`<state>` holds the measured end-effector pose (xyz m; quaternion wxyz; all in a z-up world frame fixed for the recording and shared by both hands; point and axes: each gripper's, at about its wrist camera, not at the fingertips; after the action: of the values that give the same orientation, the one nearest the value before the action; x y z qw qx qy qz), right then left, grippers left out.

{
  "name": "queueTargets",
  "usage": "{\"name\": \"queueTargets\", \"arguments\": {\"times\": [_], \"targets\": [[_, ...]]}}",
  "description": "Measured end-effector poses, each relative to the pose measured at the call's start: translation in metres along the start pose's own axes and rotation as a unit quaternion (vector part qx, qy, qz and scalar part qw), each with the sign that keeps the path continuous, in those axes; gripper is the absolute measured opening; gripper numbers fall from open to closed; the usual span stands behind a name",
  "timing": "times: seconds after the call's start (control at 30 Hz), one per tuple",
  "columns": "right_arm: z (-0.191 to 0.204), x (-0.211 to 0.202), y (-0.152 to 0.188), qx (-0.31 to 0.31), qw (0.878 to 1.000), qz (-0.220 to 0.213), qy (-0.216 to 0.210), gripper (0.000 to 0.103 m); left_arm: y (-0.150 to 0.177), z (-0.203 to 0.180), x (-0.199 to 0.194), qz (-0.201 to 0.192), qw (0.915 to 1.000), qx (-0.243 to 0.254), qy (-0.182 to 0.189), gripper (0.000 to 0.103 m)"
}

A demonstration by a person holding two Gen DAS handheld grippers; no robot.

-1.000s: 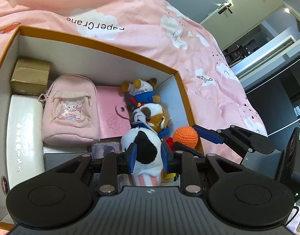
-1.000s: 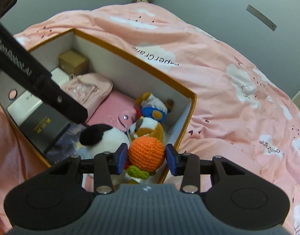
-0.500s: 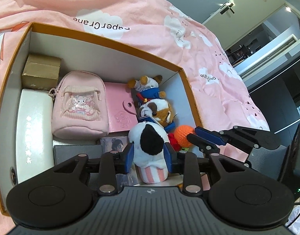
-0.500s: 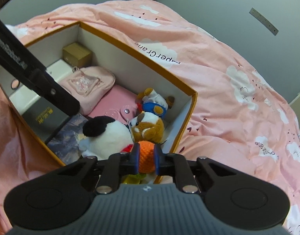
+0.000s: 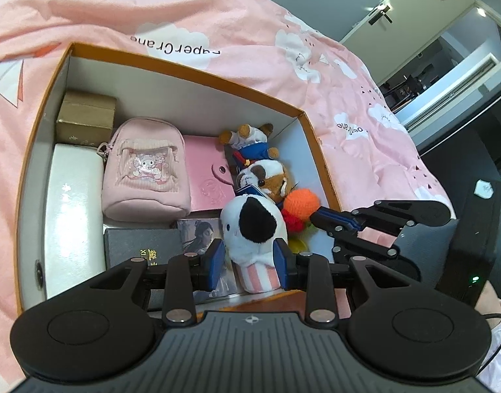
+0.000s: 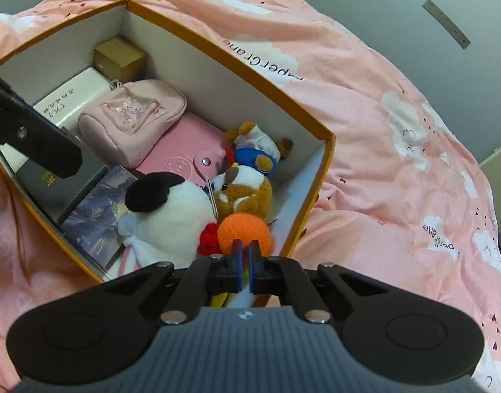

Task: Organize objects

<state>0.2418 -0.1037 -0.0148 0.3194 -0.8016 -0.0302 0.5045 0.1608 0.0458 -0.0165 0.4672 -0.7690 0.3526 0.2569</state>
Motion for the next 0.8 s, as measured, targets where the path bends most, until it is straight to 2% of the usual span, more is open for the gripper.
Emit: {"name": "queueTargets", "arguments": {"times": [0.3,0.4,0.5,0.57,0.67,0.8], "targets": [[0.006,-0.041,0.006,0.051,0.998,-0.035,-0.027,0.006,0.018,-0.027,-0.028,-0.044,0.9959,0.063,-0.047,0.043],[0.005,-0.06,0.006,0.091,0.993,-0.046,-0.056,0.015,0.022,-0.036,-0.043,-0.074,0.9916,0.08,-0.069,0.049],[0.005,-0.079,0.006,0.133,0.986,-0.063,-0.081,0.032,0.026,-0.044,-0.058,-0.104,0.986,0.094,-0.09,0.056],[0.006,-0.092,0.007,0.154,0.98,-0.076,-0.096,0.035,0.028,-0.049,-0.066,-0.122,0.9813,0.102,-0.108,0.063],[0.009,-0.109,0.011,0.188,0.971,-0.096,-0.111,0.046,0.032,-0.056,-0.079,-0.15,0.972,0.117,-0.138,0.075],[0.011,-0.125,0.017,0.235,0.957,-0.12,-0.119,0.059,0.039,-0.063,-0.094,-0.184,0.9567,0.14,-0.176,0.086]]}}
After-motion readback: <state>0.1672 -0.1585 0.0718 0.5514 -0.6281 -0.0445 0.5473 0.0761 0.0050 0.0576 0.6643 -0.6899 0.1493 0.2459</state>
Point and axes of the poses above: each gripper's, at about its wrist camera, not at the fingertips, and x roughly the way its jaws point, z to its left, y to its underside, and after that the axes turned 10 degrees about x, right-handed
